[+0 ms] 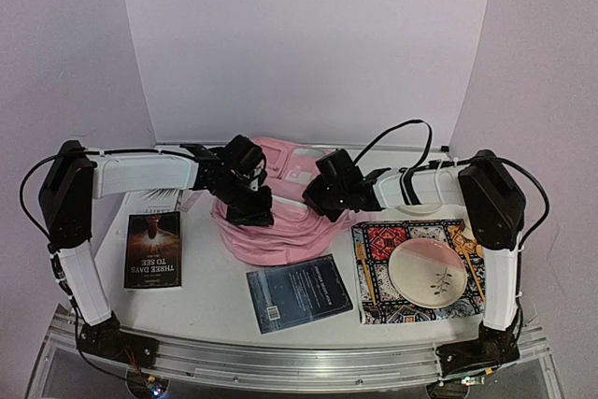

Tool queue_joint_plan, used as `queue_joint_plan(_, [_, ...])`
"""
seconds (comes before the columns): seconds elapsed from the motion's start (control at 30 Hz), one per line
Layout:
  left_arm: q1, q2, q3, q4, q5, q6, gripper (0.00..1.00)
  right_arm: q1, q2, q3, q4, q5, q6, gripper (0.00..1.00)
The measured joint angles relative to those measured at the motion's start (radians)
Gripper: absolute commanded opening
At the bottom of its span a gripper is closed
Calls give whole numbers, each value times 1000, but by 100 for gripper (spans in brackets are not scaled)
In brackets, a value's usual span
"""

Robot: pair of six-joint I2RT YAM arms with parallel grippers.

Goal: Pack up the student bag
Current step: Zip the upper front pocket of the bag in the student bag.

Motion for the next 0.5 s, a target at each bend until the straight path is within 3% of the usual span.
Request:
queue_joint_plan(0.1, [-11, 44, 37, -3, 11, -8, 11, 0, 0, 0, -3, 20, -17, 0])
queue_joint_plan(0.23, [-34, 69, 52, 10, 24, -5, 23, 1, -1, 0, -12, 35, -59, 2])
queue_joint_plan(0.33, [-53, 64, 50, 54, 38, 10, 34, 9, -14, -7, -5, 38, -108, 11])
queue_joint_plan(0.5, [-69, 5, 4, 112, 44, 25, 43, 33, -45, -8, -4, 40, -211, 25])
